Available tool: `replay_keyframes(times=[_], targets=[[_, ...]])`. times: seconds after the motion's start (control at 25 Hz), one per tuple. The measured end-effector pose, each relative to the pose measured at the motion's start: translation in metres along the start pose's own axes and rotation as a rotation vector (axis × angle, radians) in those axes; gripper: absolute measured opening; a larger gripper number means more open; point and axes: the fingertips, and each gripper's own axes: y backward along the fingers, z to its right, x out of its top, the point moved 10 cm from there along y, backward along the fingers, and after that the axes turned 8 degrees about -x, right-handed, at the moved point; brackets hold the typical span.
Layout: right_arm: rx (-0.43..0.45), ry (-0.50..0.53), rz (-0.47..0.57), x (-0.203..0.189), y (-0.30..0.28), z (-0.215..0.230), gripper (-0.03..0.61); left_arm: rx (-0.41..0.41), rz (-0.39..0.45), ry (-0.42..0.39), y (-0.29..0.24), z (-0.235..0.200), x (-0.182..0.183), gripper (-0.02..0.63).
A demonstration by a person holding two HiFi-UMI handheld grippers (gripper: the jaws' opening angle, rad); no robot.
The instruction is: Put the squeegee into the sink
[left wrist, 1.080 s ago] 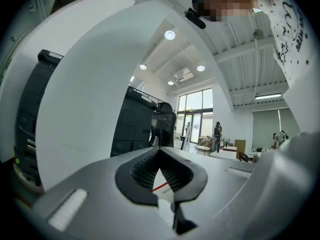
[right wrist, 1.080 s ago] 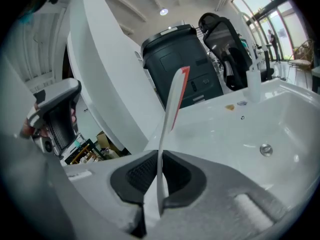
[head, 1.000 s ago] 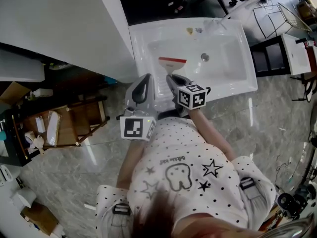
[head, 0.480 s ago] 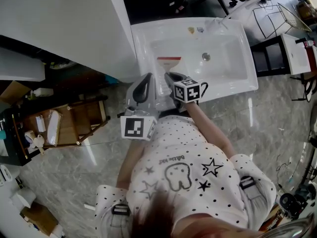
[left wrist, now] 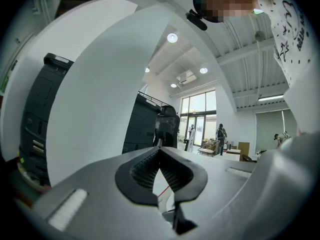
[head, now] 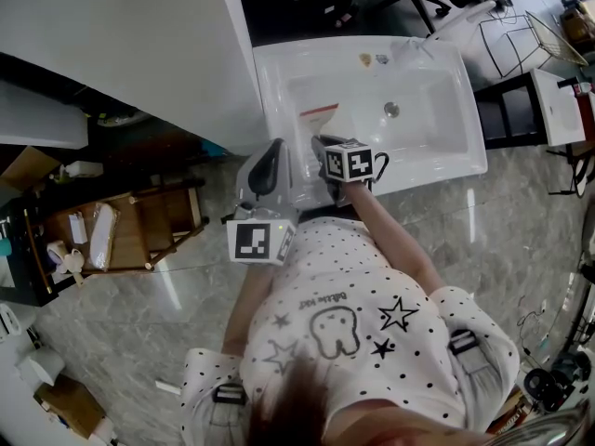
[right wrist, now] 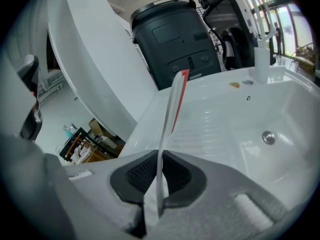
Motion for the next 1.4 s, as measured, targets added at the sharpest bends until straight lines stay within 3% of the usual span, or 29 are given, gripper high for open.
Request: replay_keyframes(times=[0.52, 1.4], targets=[[0.001, -0.021, -0.049, 0.002, -0.014, 0.005, 0.021, 0.015, -0.002, 0.002, -0.003, -0.009, -0.001, -0.005], [0.004, 0.031, -0.013, 0.002, -0.017, 0.004, 0.026, 0.009, -0.004, 0.012, -0.005, -0.013, 0.0, -0.005]])
